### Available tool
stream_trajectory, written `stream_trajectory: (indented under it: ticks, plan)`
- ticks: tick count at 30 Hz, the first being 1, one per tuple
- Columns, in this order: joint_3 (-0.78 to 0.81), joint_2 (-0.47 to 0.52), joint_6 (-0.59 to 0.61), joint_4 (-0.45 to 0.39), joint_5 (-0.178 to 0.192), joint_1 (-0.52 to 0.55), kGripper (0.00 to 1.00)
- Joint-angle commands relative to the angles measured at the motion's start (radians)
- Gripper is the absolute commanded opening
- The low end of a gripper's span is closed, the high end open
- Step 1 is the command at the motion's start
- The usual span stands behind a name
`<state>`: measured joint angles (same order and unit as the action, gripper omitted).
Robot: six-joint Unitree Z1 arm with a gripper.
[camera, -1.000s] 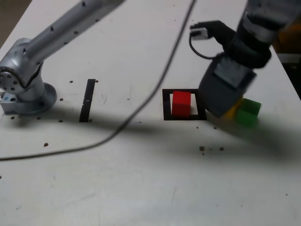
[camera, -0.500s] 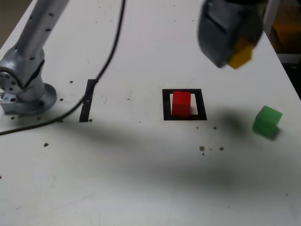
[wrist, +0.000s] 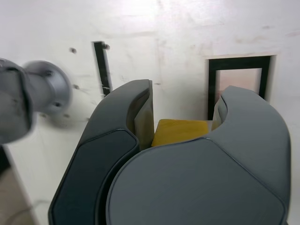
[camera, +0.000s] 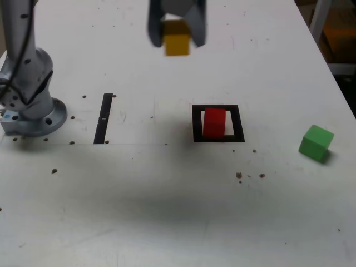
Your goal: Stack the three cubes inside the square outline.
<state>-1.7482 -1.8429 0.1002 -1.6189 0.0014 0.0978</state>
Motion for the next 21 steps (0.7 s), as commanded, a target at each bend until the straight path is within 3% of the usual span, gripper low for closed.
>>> stream_trajectory:
  ticks: [1, 13, 21]
  plan:
    - [-0.01, -0.014, -0.066, -0.017, 0.022, 0.019, 0.21]
    - [-0.101, -0.182, -0.135, -0.01, 0.063, 0.06, 0.22]
    - [-0.131, -0.271, -0.175, 0.005, 0.052, 0.049, 0.22]
